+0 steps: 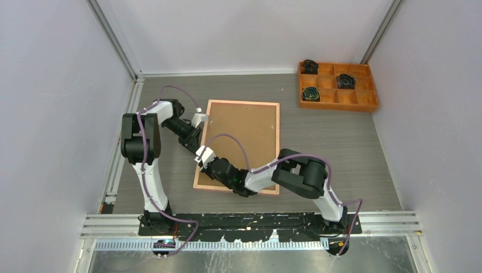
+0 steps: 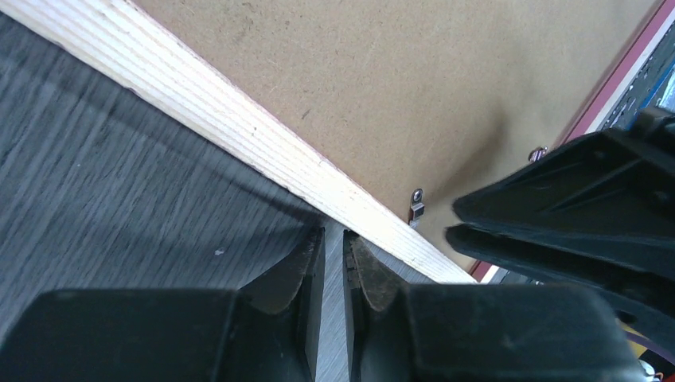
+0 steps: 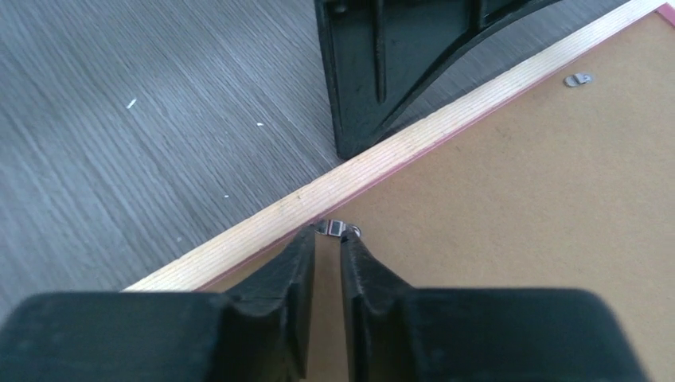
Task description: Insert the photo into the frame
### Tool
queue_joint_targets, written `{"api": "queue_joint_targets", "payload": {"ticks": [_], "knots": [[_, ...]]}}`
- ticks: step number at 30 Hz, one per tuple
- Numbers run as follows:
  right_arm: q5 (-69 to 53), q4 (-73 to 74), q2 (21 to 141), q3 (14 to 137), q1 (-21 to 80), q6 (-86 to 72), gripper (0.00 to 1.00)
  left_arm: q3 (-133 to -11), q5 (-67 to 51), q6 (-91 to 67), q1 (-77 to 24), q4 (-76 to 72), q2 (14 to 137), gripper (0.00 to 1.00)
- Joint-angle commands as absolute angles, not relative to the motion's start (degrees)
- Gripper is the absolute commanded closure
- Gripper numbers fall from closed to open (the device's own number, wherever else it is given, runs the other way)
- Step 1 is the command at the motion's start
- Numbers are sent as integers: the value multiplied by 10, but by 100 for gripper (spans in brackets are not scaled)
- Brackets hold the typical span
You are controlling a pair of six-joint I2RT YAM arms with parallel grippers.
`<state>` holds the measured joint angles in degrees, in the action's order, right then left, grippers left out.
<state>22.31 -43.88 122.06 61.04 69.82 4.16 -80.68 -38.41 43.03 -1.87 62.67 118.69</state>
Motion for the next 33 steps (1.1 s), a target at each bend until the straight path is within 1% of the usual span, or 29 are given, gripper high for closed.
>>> {"api": "queue_joint_targets", "payload": {"ticks": [1, 3, 8, 18, 33], "knots": [[194, -469, 1121, 578, 693, 1, 71, -793, -367, 448, -26, 622, 1173, 83], [195, -468, 1104, 561, 693, -10, 68, -791, -367, 449, -26, 621, 1171, 83], [212, -469, 1108, 539, 687, -14, 66, -790, -369, 451, -26, 621, 1169, 83], [214, -464, 1170, 570, 679, 17, 66, -793, -372, 451, -26, 624, 1167, 84], [188, -448, 1201, 594, 668, 14, 67, -794, -377, 449, -26, 624, 1168, 84]]}}
